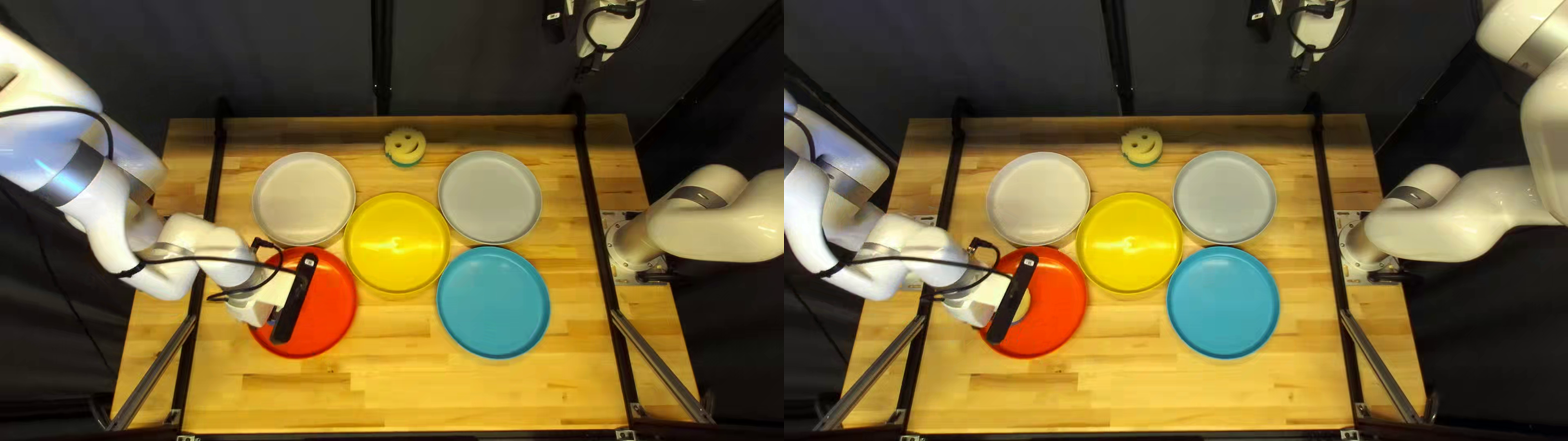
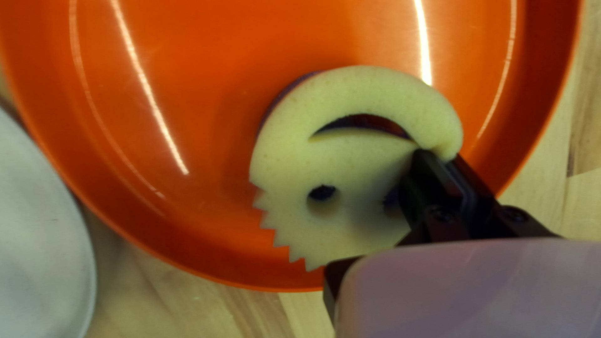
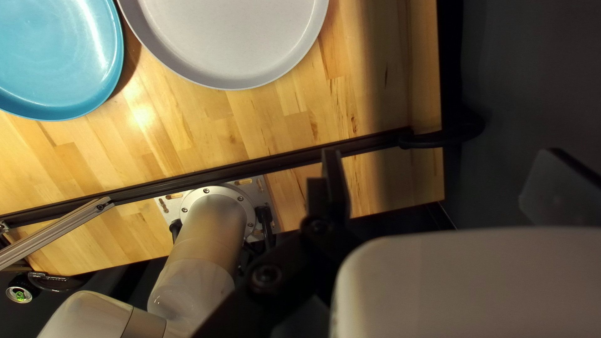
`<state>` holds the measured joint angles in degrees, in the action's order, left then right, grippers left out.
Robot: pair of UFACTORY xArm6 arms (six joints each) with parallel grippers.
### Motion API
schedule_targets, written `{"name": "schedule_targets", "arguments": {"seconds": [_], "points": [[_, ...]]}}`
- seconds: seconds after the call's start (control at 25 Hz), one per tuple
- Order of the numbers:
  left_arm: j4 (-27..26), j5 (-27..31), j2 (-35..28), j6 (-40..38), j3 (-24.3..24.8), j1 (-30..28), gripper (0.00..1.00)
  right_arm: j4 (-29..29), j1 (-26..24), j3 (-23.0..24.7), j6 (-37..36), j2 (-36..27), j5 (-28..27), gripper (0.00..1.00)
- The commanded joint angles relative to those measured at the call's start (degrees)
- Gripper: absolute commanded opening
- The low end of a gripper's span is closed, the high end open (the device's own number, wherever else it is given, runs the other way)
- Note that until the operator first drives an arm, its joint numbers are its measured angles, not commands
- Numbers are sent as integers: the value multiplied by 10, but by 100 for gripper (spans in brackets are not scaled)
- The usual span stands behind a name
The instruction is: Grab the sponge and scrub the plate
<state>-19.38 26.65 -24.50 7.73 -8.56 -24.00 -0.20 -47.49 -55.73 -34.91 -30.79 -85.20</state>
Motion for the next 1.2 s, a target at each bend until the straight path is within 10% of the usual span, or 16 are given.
{"name": "schedule_targets", "arguments": {"seconds": [0.04, 1.2], "points": [[-2, 2, 3, 20, -2, 17, 0, 0, 0, 0, 0, 0, 0, 100], [-51, -74, 123, -56, -95, -134, 0, 0, 0, 0, 0, 0, 0, 100]]}}
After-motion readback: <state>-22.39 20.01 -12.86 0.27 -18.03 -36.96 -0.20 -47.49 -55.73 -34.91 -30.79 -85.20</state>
